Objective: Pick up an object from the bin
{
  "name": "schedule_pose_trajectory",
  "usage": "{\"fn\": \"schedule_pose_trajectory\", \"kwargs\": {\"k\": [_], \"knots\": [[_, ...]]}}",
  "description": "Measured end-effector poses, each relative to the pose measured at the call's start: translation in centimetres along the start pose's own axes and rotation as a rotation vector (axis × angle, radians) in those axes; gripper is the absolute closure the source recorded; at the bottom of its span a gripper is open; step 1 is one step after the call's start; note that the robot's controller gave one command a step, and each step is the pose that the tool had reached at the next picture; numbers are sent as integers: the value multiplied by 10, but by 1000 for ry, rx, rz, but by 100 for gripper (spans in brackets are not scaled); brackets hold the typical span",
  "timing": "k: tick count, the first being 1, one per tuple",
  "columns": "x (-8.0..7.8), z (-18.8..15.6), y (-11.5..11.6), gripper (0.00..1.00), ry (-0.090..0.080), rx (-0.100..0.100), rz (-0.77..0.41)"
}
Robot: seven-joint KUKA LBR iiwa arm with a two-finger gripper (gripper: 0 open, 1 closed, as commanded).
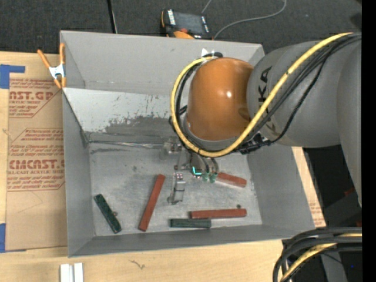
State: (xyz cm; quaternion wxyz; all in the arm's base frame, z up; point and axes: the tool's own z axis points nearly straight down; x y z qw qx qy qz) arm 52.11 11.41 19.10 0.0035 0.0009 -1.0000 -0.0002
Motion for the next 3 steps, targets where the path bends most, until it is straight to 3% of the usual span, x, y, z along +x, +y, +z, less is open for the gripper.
{"fn": "schedule_pose_trajectory", "kwargs": {"k": [1,2,3], "knots": [[6,123,32,0,-3,1,-441],[4,91,36,0,-9,1,-645],[1,79,28,0,-9,1,-613]]}}
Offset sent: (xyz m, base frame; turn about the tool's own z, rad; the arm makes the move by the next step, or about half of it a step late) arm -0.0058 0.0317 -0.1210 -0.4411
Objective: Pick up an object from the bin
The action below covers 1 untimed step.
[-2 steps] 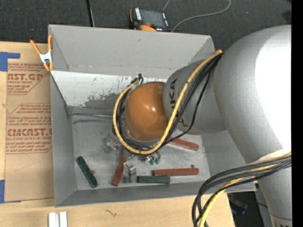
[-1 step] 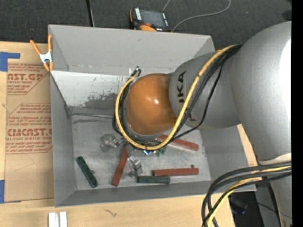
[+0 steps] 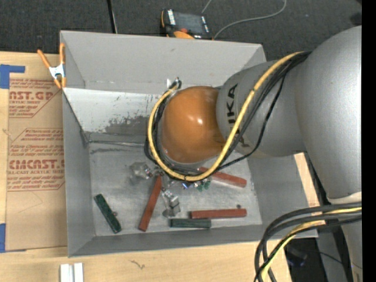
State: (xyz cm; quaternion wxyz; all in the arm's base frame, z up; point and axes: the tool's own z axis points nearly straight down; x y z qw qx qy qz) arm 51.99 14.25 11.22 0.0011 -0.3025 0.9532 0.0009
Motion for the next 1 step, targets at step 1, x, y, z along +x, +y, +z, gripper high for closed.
{"fn": "schedule_pose_trajectory", "kwargs": {"k": [1], "knots": [[-3,44,12,0,4,-1,-166]]}}
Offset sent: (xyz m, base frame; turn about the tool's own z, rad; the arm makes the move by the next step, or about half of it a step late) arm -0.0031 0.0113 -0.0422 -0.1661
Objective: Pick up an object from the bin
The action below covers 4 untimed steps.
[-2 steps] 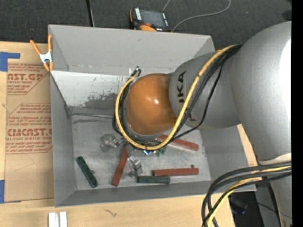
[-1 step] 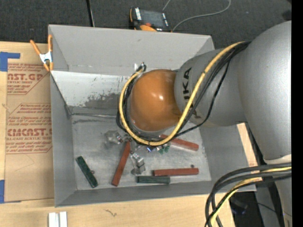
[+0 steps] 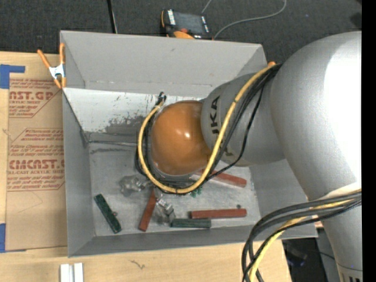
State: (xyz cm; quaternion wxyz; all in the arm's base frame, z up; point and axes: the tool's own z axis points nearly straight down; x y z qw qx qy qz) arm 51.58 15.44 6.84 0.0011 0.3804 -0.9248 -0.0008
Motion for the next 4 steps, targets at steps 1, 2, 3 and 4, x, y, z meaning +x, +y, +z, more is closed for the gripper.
{"fn": "schedule_pose_trajectory", "kwargs": {"k": [1,2,3,4], "knots": [[0,0,1,0,-3,0,2],[-1,0,1,100,-3,0,1],[-3,-68,1,100,-9,5,2],[-4,-77,2,100,-4,3,2]]}}
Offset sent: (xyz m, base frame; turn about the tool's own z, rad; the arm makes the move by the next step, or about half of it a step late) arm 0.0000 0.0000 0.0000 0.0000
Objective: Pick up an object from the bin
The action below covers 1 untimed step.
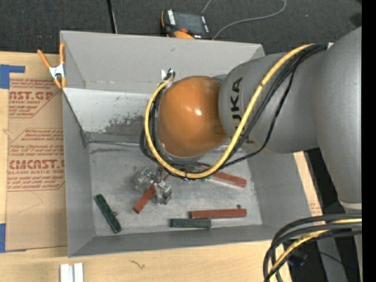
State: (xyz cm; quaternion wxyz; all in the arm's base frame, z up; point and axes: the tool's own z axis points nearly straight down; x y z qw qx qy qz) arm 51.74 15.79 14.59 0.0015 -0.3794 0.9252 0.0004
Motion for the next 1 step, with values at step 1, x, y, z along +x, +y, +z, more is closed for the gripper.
{"fn": "schedule_pose_trajectory", "kwargs": {"k": [1], "knots": [[-1,-4,0,100,1,-1,1]]}}
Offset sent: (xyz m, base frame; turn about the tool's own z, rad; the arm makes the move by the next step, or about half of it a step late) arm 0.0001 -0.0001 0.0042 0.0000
